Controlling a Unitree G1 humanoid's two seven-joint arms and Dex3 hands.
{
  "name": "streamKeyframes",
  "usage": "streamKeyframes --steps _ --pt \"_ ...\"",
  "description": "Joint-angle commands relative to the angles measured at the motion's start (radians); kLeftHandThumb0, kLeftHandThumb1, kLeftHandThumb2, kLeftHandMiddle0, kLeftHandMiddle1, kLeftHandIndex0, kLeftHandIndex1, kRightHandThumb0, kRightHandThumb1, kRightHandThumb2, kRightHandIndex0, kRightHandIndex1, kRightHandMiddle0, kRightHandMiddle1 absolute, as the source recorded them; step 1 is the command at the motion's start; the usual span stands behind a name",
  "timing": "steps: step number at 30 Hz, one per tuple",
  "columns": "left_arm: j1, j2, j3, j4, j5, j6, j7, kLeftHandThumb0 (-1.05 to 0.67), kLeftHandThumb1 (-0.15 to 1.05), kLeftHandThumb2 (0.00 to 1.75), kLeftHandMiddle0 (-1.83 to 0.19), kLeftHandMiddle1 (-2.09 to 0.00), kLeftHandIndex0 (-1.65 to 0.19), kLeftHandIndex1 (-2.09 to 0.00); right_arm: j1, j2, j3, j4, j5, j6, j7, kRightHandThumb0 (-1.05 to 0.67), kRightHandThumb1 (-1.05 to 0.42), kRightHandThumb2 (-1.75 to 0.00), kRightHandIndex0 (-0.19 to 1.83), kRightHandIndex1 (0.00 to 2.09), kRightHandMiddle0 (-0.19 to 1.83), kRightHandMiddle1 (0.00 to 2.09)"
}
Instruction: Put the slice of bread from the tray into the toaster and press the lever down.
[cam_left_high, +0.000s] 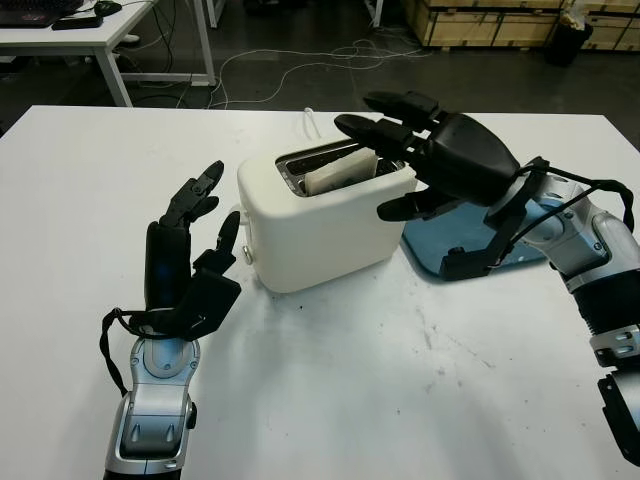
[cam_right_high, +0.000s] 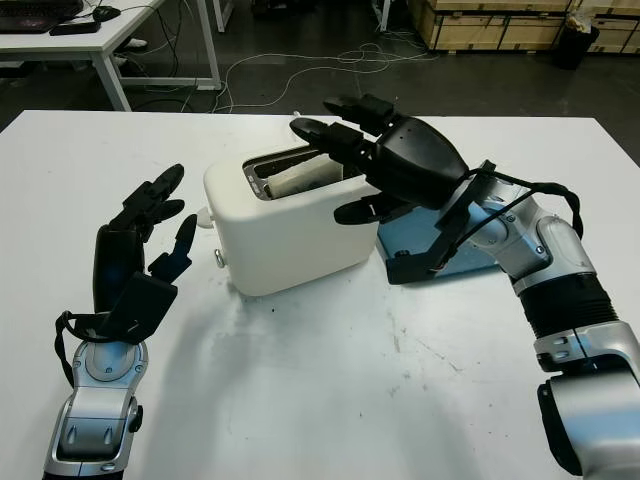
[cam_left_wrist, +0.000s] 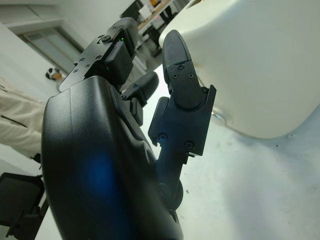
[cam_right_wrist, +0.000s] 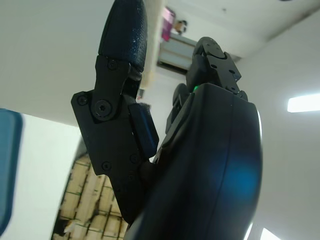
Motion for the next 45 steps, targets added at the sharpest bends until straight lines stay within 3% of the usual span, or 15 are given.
streamKeyframes --steps 1,13,21,30,35,39,45 --pt "0.001 0.005 0.002 -0.002 0.004 -0.012 0.001 -0.44 0.92 0.48 -0.19 -0.92 -0.49 -0.02 -0.005 0.011 0.015 0.032 0.002 0.015 0.015 -0.95 -0.92 -0.64 0.0 0.19 0.11 0.02" --pt "0.004 0.003 0.006 -0.006 -0.007 -0.011 -0.005 -0.44 0.92 0.48 -0.16 -0.92 -0.48 -0.01 -0.073 0.022 0.093 0.19 -0.042 0.079 0.064 -0.95 -0.92 -0.56 0.0 0.25 0.13 0.03" --pt "0.005 0.006 0.005 0.0 -0.002 -0.021 -0.004 -0.45 0.92 0.48 -0.17 -0.93 -0.48 -0.01 -0.092 0.009 0.116 0.215 -0.059 0.086 0.061 -0.96 -0.92 -0.56 0.0 0.27 0.13 0.03" --pt "0.004 0.006 0.002 0.003 0.015 -0.02 0.007 -0.45 0.92 0.48 -0.19 -0.93 -0.5 -0.02 -0.076 0.012 0.075 0.192 -0.013 0.0 -0.026 -0.92 -0.92 -0.49 0.02 0.37 0.2 0.06" --pt "0.005 0.002 0.005 0.001 -0.003 -0.022 -0.001 -0.44 0.92 0.47 -0.19 -0.92 -0.49 -0.02 -0.056 0.036 -0.024 0.158 0.131 -0.07 -0.072 -0.85 -0.92 -0.4 0.0 0.52 0.24 0.07" --pt "0.004 0.0 0.004 0.003 -0.005 -0.024 0.0 -0.44 0.92 0.47 -0.17 -0.92 -0.48 -0.02 -0.036 0.054 -0.102 0.105 0.271 -0.076 -0.049 -0.81 -0.92 -0.44 0.01 0.6 0.27 0.08" --pt "0.002 0.004 0.006 -0.004 0.004 -0.015 0.0 -0.45 0.92 0.47 -0.17 -0.93 -0.49 -0.02 0.063 0.119 -0.24 -0.04 0.602 0.116 0.083 -0.73 -0.92 -0.31 0.22 0.5 0.42 0.09"
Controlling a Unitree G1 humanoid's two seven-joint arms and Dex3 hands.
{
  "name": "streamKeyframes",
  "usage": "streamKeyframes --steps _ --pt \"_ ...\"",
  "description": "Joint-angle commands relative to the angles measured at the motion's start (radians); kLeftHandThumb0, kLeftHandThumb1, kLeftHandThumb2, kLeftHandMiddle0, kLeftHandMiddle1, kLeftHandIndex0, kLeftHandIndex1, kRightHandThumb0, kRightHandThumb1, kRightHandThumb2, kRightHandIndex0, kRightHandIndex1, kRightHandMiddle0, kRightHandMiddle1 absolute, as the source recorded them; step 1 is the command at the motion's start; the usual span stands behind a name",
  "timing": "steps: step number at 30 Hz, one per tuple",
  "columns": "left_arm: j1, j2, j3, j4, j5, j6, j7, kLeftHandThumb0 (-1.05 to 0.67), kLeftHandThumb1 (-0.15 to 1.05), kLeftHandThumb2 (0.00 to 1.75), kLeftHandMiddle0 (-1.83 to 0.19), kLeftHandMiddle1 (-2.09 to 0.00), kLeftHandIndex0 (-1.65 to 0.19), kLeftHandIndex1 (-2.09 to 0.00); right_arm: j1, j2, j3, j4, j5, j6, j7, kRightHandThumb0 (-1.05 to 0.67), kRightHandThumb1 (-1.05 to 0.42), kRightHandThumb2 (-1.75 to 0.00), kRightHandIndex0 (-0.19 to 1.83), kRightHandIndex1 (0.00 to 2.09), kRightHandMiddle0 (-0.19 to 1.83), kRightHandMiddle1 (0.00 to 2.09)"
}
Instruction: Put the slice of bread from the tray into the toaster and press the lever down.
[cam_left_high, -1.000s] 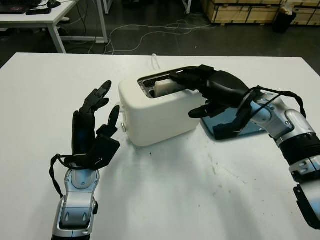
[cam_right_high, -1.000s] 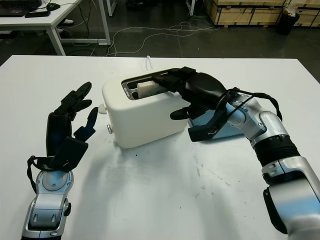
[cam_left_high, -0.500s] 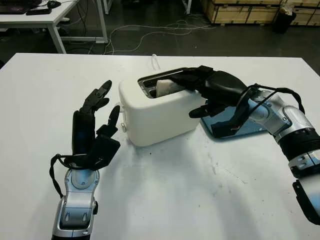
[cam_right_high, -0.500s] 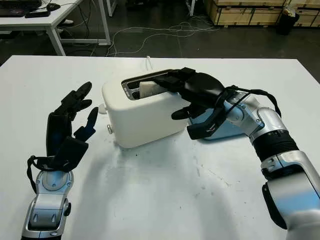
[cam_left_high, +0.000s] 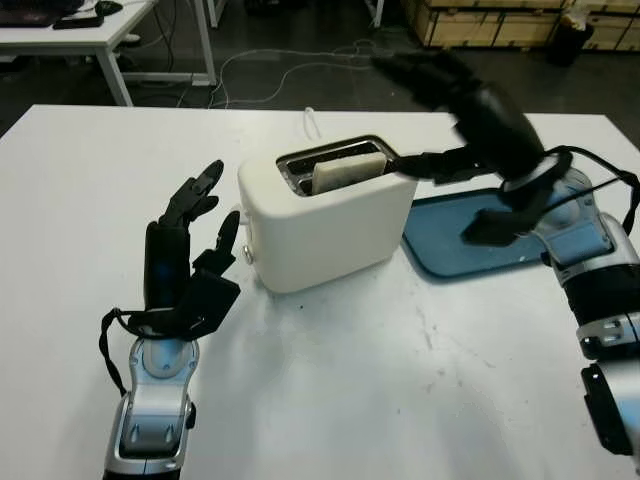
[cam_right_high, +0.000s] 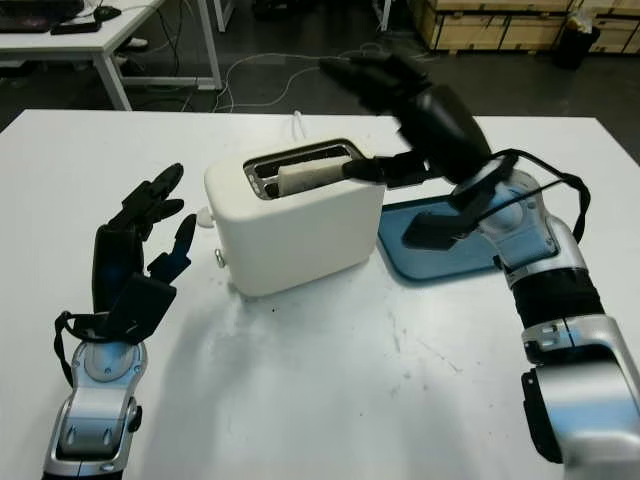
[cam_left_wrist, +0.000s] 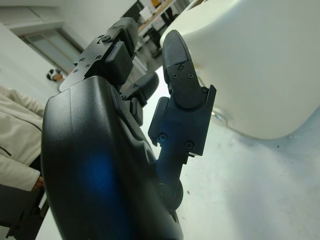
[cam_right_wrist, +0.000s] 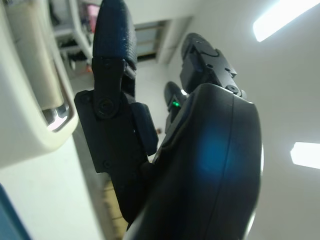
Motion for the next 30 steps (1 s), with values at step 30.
streamKeyframes --steps 30 --pt "-0.022 0.087 0.025 -0.028 0.088 0.013 -0.011 -0.47 0.92 0.4 -0.29 -0.88 -0.57 -0.05 0.567 0.262 -0.267 -0.453 0.343 0.608 0.03 -0.18 -0.91 0.0 0.74 0.27 0.73 0.06"
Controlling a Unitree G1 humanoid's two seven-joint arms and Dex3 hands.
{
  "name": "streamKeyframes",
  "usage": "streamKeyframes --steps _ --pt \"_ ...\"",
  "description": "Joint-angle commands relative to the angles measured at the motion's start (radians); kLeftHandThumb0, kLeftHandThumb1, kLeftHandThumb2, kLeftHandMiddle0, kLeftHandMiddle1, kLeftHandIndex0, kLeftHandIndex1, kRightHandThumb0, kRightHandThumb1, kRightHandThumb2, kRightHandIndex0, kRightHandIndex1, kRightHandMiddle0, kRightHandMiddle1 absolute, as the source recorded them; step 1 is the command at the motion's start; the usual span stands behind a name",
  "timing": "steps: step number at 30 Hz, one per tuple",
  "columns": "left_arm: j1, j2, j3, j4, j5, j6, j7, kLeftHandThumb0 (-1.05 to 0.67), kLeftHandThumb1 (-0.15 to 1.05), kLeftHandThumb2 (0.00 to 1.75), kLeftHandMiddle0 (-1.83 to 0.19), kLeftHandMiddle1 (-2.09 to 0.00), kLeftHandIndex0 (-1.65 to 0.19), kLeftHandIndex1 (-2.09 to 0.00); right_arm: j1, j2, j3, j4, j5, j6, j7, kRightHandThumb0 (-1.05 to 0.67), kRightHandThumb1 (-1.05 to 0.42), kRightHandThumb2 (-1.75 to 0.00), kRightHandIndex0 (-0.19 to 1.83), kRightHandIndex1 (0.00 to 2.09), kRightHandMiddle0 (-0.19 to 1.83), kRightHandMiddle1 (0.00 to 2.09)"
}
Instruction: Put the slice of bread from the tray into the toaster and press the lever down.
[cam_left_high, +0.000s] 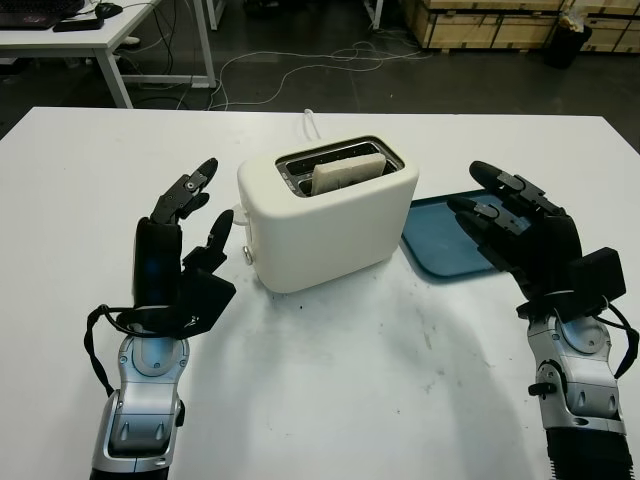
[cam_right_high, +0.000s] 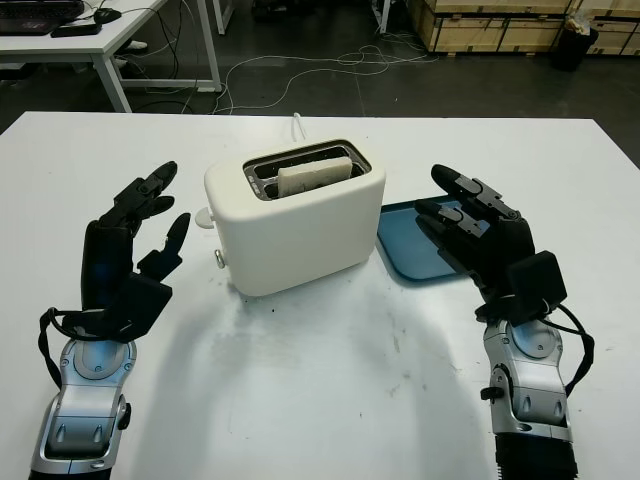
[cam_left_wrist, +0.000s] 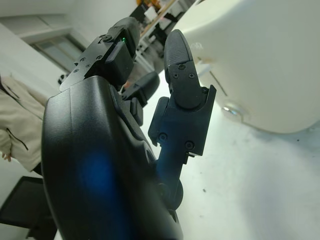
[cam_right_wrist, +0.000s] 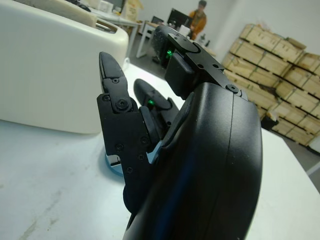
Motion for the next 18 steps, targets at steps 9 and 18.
streamKeyframes --steps 9,18 --pt "-0.079 0.198 0.062 -0.013 0.066 -0.073 -0.078 -0.26 0.91 0.1 -0.53 -0.83 -0.75 -0.13 -0.027 -0.002 0.006 0.014 -0.033 -0.018 0.019 -0.24 -0.88 0.0 0.78 0.25 0.77 0.05" --pt "-0.188 0.409 0.09 0.134 0.108 -0.318 -0.088 0.17 0.69 0.0 -0.94 -0.79 -1.07 -0.23 -0.042 -0.002 0.013 0.036 -0.053 -0.036 0.045 -0.23 -0.87 0.0 0.83 0.24 0.83 0.05"
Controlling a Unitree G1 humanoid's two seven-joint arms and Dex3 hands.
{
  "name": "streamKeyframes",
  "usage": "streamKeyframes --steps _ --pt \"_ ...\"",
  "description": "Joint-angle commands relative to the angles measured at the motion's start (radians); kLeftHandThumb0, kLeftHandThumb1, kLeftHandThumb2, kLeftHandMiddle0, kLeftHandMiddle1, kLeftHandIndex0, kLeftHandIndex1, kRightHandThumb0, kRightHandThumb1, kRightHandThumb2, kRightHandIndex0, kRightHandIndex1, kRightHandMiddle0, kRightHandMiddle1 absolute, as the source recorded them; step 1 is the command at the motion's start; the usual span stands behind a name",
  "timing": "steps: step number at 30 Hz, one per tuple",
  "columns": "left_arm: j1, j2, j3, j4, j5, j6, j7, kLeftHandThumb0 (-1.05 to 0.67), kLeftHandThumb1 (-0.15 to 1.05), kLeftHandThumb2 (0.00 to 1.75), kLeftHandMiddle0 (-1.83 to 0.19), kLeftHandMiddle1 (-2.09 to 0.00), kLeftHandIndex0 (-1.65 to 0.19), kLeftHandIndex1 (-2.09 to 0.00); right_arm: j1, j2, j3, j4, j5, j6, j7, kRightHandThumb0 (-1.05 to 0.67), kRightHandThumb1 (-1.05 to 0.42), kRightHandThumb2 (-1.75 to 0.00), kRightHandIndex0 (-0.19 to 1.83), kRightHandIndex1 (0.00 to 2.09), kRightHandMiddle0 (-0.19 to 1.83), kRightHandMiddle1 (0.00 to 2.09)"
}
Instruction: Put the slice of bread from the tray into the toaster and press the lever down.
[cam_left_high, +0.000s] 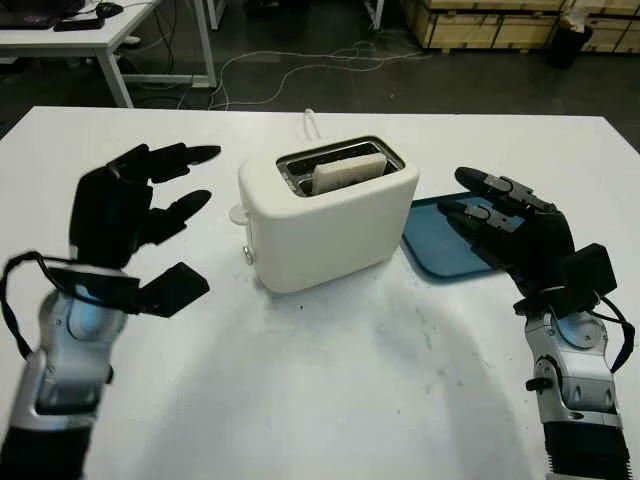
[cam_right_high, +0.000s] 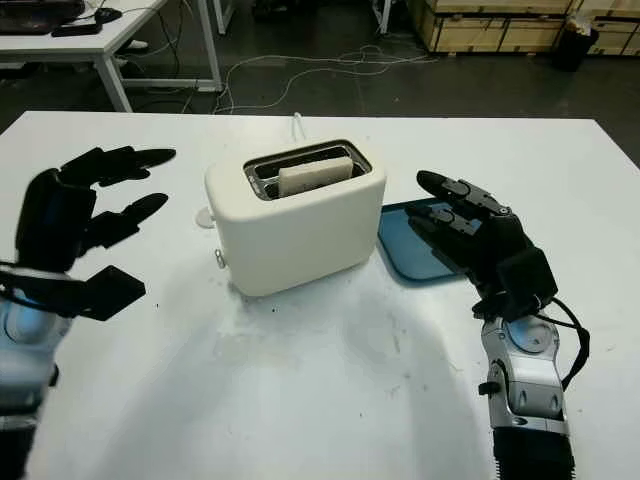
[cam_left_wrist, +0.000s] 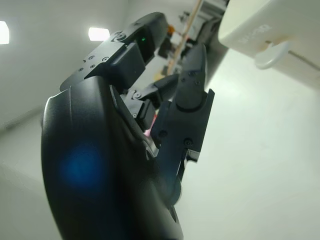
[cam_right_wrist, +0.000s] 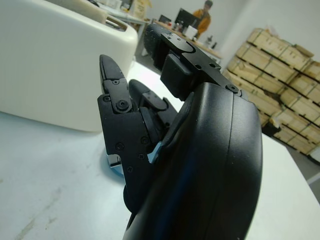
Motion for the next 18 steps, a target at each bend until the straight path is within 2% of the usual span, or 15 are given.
streamKeyframes --steps 1,4,6,8,14,18 --pt "-0.03 0.048 0.002 0.032 0.039 -0.057 0.003 0.17 0.66 0.0 -1.0 -0.73 -1.11 -0.22 -0.019 -0.001 0.002 0.003 -0.01 -0.027 0.007 -0.24 -0.87 0.0 0.84 0.24 0.84 0.05" --pt "-0.066 0.088 -0.006 0.082 0.075 -0.107 0.009 0.11 0.61 0.0 -1.17 -0.57 -1.21 -0.16 -0.021 0.002 0.002 -0.002 -0.009 -0.02 0.008 -0.24 -0.87 0.0 0.85 0.25 0.85 0.05" --pt "-0.093 0.1 -0.015 0.106 0.086 -0.116 -0.001 0.02 0.6 0.0 -1.22 -0.54 -1.25 -0.14 -0.023 0.003 0.003 -0.004 -0.01 -0.021 0.006 -0.24 -0.87 0.0 0.85 0.24 0.85 0.05" --pt "-0.118 0.11 -0.025 0.128 0.091 -0.128 -0.012 -0.03 0.59 0.0 -1.27 -0.54 -1.29 -0.14 -0.024 0.005 0.002 -0.003 -0.011 -0.022 0.004 -0.24 -0.88 -0.01 0.85 0.24 0.86 0.05" --pt "-0.175 0.13 -0.06 0.182 0.106 -0.161 -0.038 -0.03 0.6 0.01 -1.37 -0.57 -1.39 -0.15 -0.023 0.006 -0.002 -0.006 -0.007 -0.009 0.003 -0.22 -0.9 -0.01 0.84 0.23 0.86 0.03" --pt "-0.193 0.132 -0.082 0.186 0.129 -0.133 -0.061 -0.11 0.64 0.01 -1.37 -0.64 -1.42 -0.11 -0.024 0.006 -0.003 -0.001 -0.009 -0.017 0.002 -0.23 -0.9 0.0 0.84 0.22 0.87 0.03"
